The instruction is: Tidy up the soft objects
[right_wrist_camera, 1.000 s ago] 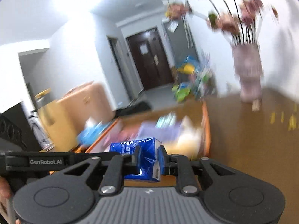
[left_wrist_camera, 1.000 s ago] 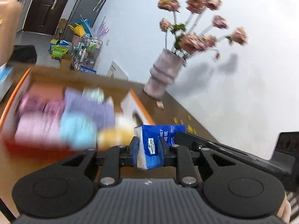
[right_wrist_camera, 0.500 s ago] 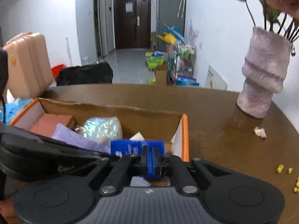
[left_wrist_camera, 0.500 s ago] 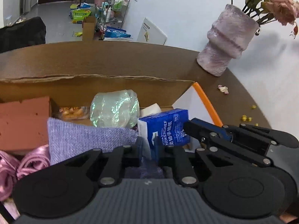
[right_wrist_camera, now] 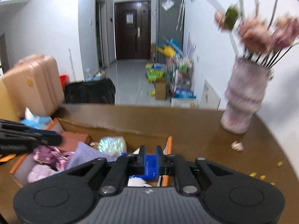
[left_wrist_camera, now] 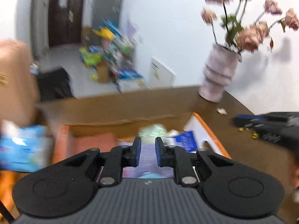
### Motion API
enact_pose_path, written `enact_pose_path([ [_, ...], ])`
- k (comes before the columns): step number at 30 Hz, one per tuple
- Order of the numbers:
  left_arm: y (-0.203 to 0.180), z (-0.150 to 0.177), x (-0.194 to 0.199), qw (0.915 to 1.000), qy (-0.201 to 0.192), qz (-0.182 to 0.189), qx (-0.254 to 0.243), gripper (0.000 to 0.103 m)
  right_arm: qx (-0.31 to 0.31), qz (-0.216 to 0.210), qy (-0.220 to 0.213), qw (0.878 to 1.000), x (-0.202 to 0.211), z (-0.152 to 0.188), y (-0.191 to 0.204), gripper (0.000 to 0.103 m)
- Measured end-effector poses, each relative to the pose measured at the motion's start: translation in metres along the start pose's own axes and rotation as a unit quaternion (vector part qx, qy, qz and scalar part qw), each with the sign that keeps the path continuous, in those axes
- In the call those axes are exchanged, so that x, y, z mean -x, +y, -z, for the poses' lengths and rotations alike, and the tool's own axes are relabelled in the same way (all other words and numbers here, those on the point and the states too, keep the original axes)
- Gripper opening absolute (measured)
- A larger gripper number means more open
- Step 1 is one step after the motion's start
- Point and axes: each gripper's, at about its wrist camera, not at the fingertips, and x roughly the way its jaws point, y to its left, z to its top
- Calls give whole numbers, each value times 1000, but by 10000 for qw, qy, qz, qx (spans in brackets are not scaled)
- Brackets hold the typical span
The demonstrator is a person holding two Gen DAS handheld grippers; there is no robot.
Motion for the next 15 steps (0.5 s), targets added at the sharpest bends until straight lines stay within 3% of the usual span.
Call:
enact_pose_path([
  [3, 15, 10, 47, 9966, -484, -640, -164, 34, 31, 49, -253, 9997, 44, -1, -1, 12],
  [5, 21, 23, 79, 9894, -966, -1071, -173, 75, 28, 43, -539, 9985, 70, 5, -1, 27],
  [7, 26, 35, 102, 9818, -1395, -1282, -111, 88, 36, 80, -915, 9958, 90, 13, 4, 87],
  [8, 27, 41, 113, 9783, -1555, -1364, -94, 88, 54, 138, -1159, 9932, 99, 18, 7, 97],
  [11, 26, 53, 133, 9754, -1715, -1388, 25, 90, 183, 292, -1819, 9827, 120, 34, 19, 98],
  [15, 22, 63, 154, 9729, -1891, -1331, 63, 92, 126, 292, -1867, 9819, 131, 40, 30, 98],
])
